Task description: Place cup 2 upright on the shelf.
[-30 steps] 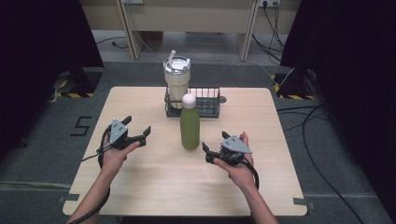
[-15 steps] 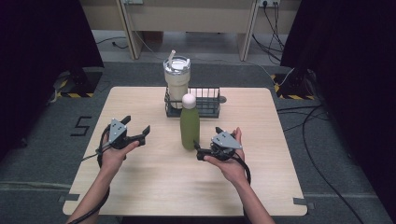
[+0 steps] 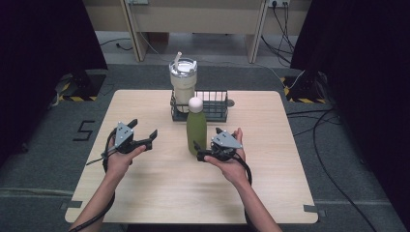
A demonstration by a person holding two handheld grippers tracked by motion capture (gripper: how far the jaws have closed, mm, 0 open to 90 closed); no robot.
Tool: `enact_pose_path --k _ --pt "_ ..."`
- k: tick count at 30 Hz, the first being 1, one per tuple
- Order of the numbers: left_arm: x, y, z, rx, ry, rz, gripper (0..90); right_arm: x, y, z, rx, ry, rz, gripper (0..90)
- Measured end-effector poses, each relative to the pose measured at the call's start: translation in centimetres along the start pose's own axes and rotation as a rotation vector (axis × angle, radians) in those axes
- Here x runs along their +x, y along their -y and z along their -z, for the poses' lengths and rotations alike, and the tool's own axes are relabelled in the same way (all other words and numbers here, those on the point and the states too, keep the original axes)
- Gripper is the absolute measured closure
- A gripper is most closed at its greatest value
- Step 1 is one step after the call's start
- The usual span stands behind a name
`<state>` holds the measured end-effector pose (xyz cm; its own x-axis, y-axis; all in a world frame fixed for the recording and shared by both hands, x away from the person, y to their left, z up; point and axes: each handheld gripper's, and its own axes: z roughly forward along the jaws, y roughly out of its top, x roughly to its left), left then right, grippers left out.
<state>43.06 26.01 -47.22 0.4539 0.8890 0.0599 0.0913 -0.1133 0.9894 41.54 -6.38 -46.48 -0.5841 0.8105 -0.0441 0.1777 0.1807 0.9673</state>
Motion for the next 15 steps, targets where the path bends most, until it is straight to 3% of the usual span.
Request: enact_pose_path --k 15 --pt "0.1 -0.1 -0.1 -0.002 -0.001 -0.001 10.2 0.5 -0.6 -2.9 0.006 -0.012 0.012 6.4"
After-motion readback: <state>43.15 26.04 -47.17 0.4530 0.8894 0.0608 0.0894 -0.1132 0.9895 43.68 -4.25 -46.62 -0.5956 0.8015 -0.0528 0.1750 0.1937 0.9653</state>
